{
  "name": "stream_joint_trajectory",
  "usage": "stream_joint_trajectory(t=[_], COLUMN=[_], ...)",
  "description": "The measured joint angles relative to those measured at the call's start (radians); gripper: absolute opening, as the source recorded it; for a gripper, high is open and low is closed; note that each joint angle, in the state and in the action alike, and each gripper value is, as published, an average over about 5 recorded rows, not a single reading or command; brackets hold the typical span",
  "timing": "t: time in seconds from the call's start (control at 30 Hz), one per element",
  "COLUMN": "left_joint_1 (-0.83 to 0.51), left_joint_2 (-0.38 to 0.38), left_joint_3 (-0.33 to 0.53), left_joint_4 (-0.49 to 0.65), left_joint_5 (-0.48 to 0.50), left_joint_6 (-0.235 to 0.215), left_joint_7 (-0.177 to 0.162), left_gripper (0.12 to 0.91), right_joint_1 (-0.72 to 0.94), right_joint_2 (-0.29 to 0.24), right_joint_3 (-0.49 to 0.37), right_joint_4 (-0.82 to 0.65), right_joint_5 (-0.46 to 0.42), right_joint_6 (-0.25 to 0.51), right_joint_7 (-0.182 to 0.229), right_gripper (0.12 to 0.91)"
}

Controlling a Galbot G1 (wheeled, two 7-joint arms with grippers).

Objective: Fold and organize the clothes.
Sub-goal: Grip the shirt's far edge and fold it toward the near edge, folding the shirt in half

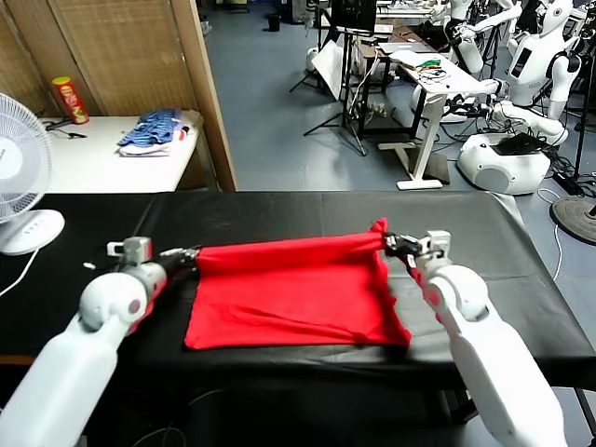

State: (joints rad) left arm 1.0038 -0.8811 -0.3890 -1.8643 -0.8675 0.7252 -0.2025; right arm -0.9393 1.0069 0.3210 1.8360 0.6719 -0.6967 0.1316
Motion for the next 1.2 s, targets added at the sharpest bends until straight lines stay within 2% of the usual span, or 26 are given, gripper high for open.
stream_joint_trajectory(t=[0.23, 0.4, 0.57, 0.67, 0.77, 0.97, 1.07, 1.13, 1.2], left_joint_1=[0.131, 0.206, 0.262, 0.284, 0.300, 0.307, 0.290, 0.268, 0.238], left_joint_2=[0.026, 0.024, 0.019, 0.012, 0.006, 0.006, 0.008, 0.003, -0.010], left_joint_3=[-0.045, -0.060, -0.063, -0.064, -0.067, -0.088, -0.105, -0.112, -0.109], left_joint_4=[-0.131, -0.192, -0.208, -0.210, -0.220, -0.248, -0.248, -0.235, -0.209], left_joint_5=[0.035, 0.078, 0.109, 0.117, 0.125, 0.108, 0.072, 0.045, 0.017], left_joint_6=[0.012, 0.012, 0.012, 0.012, 0.012, 0.012, 0.012, 0.012, 0.011], left_joint_7=[-0.004, 0.003, 0.009, 0.010, 0.010, 0.004, -0.004, -0.015, -0.027], left_gripper=[0.126, 0.126, 0.126, 0.134, 0.225, 0.558, 0.711, 0.771, 0.790], right_joint_1=[-0.098, -0.154, -0.190, -0.206, -0.218, -0.207, -0.178, -0.151, -0.121], right_joint_2=[-0.058, -0.065, -0.065, -0.070, -0.076, -0.067, -0.041, -0.015, 0.014], right_joint_3=[0.013, 0.011, 0.014, 0.024, 0.042, 0.096, 0.104, 0.094, 0.076], right_joint_4=[0.088, 0.115, 0.131, 0.145, 0.162, 0.187, 0.169, 0.140, 0.099], right_joint_5=[0.007, 0.001, -0.001, 0.000, 0.006, 0.022, -0.008, -0.038, -0.063], right_joint_6=[-0.040, -0.040, -0.040, -0.040, -0.040, -0.040, -0.038, -0.022, 0.004], right_joint_7=[-0.006, -0.007, -0.009, -0.011, -0.014, -0.013, 0.001, 0.005, 0.004], right_gripper=[0.122, 0.122, 0.128, 0.213, 0.375, 0.699, 0.782, 0.794, 0.797])
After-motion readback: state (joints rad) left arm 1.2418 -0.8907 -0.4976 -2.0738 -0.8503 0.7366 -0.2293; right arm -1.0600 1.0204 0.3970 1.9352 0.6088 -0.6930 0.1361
